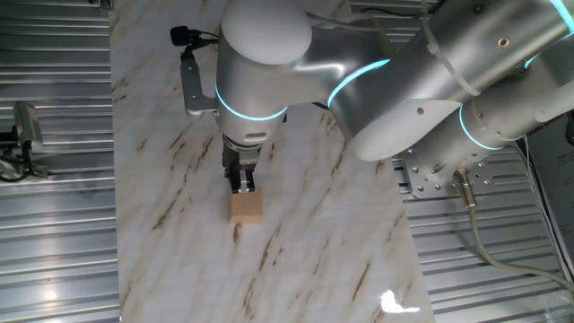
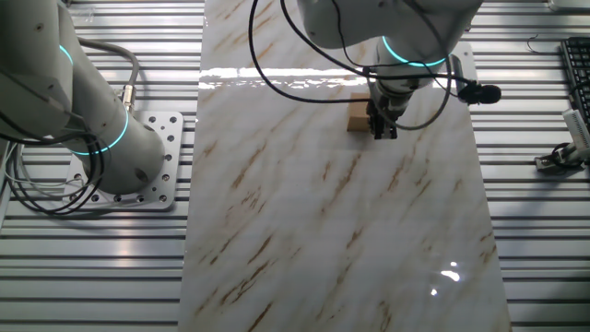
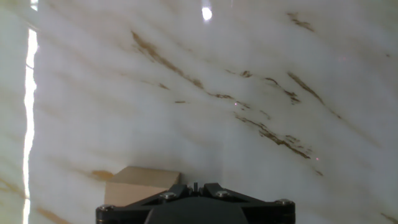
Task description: Approach and touch the side of the small block
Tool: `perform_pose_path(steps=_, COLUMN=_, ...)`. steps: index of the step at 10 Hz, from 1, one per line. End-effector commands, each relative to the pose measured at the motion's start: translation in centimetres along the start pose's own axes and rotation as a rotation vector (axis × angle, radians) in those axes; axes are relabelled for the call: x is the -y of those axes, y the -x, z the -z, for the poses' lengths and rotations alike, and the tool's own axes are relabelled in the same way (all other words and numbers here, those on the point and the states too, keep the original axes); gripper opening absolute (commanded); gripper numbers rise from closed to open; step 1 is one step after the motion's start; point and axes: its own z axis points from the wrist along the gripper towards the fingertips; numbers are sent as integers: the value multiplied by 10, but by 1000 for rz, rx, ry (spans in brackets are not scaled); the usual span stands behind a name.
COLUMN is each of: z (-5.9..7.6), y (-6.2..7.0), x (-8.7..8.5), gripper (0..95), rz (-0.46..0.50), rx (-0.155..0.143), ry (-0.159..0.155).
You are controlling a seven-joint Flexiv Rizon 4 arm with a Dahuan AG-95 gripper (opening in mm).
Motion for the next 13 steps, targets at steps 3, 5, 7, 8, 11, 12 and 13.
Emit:
perform_pose_path(steps=3, z=-3, y=2, x=-10, gripper=0, rz=-17, rx=-2, ry=-16)
perform_pose_path(steps=5, z=-6, y=2, x=-20, gripper=0, rz=-32, rx=2, ry=-22)
perform_pose_path(steps=7, z=-6, y=2, x=-20, gripper=0, rz=-32, rx=1, ry=-19)
perform_pose_path(steps=8, z=-6, y=2, x=-19, gripper=0, rz=-29, rx=2, ry=-20)
perform_pose_path(steps=11, z=-6, y=2, x=-19, gripper=0, rz=-28, rx=4, ry=-19)
perform_pose_path(steps=12, z=-6, y=3, x=-19, gripper=0, rz=-27, rx=4, ry=-19)
perform_pose_path(steps=13, z=-6, y=3, x=-19, gripper=0, rz=-26, rx=4, ry=-19)
